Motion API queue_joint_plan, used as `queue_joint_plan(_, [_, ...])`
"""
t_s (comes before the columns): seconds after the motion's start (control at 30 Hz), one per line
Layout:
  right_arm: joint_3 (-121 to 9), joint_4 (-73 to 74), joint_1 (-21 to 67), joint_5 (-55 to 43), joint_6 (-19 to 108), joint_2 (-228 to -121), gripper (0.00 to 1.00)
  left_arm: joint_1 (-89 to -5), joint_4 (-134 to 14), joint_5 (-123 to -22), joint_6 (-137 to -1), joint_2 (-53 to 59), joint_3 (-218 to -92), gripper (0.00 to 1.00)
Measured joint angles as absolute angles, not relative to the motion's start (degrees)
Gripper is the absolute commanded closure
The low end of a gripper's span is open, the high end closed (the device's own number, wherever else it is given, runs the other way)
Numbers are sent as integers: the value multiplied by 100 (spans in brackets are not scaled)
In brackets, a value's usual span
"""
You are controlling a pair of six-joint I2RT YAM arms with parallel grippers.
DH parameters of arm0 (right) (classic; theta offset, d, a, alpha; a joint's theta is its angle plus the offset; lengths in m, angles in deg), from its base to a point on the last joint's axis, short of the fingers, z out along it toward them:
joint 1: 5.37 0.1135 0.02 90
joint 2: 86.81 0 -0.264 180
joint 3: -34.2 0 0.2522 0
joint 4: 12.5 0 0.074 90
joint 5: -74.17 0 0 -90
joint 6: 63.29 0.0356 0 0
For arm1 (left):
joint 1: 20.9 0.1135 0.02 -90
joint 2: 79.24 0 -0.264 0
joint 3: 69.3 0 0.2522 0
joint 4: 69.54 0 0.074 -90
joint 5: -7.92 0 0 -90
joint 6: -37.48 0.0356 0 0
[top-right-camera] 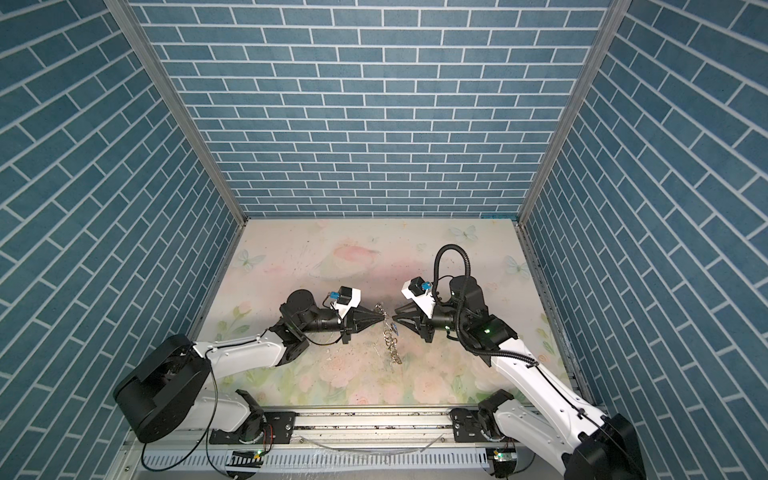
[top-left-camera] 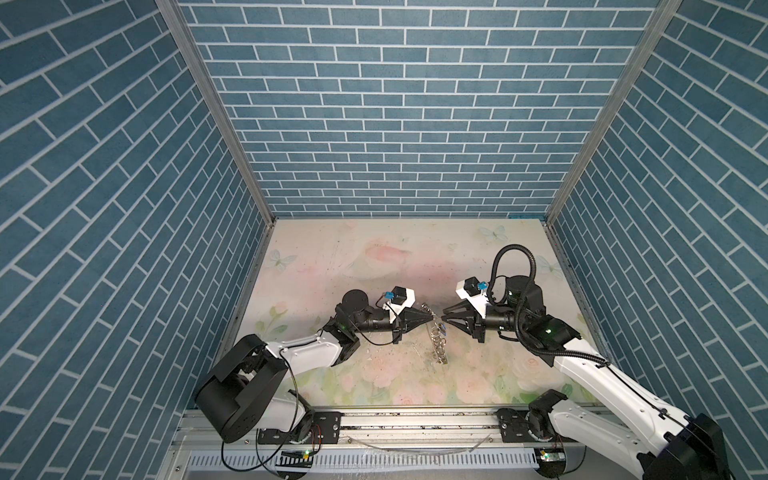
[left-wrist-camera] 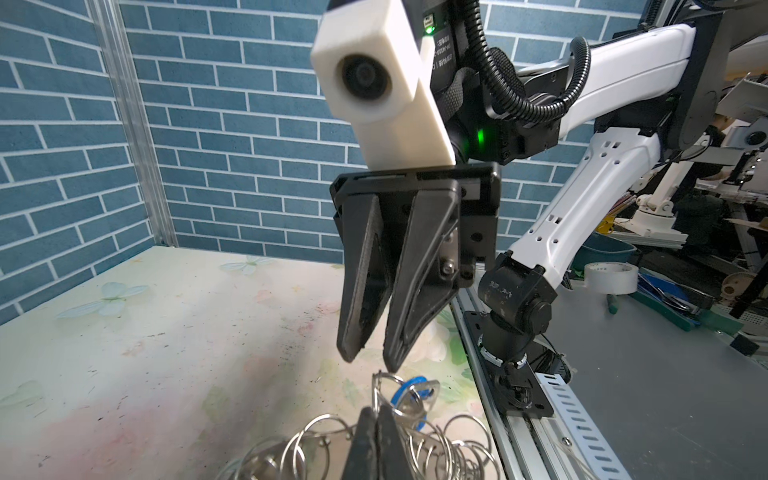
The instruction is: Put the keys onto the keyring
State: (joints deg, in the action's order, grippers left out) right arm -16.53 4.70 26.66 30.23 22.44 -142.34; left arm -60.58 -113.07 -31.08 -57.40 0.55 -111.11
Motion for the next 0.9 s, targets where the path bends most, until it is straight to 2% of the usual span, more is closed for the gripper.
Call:
queue_joint_plan(0.43, [-1592,680,2878,2767,2345,-14415,80,-6058,-11578,-3156,-5828,62,-11063,100])
queue_joint_plan(0.73, [-1603,665,2928,2179,2347,-13698,75,-6058,-11611,-3237,-5810,64,-11032,100])
queue_joint_plan(0.9, [-1526,470,3374,2112,2270,-13469,71,-6058,-11574,-3436,-5791,64,-11032,100])
